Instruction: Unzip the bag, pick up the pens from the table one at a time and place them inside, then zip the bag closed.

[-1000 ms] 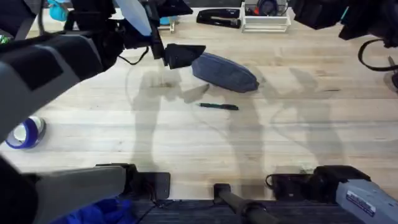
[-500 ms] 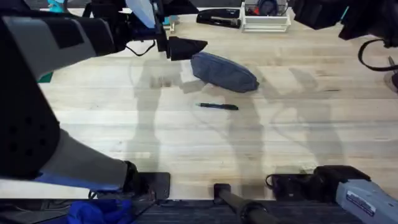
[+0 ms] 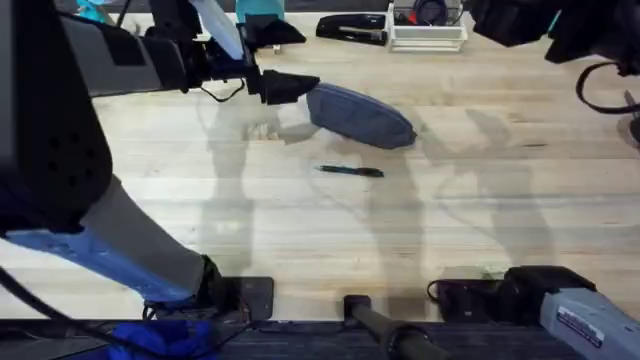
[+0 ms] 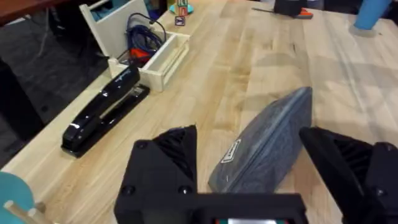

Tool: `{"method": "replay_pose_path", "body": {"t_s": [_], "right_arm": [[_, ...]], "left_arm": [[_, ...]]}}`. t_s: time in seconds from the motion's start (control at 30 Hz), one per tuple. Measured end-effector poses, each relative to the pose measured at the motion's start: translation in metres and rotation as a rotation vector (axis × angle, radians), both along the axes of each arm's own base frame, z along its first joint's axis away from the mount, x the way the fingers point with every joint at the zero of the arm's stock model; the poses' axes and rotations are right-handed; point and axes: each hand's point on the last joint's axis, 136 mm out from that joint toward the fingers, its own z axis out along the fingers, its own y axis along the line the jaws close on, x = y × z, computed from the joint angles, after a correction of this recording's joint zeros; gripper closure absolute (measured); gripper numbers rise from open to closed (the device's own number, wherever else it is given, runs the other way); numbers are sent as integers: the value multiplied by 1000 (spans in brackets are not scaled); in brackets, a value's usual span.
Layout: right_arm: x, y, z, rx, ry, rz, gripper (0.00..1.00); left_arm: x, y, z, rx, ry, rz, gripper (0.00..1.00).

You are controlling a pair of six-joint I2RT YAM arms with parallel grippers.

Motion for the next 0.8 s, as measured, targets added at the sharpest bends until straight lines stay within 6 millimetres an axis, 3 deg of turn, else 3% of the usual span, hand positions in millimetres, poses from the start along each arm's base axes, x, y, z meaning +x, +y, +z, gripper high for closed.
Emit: {"method": "replay_pose_path", "body": {"t_s": [0.27, 0.6, 0.8], "right_arm": [[0, 0, 0, 0, -2, 0, 5], [0, 0, 0, 0, -2, 0, 5], [0, 0, 0, 0, -2, 0, 5]], "left_arm": [[-1, -1, -18, -6, 12, -22, 10], [-5, -3, -59, -43, 90, -62, 10], [-6, -5, -69, -50, 81, -79, 9]]}}
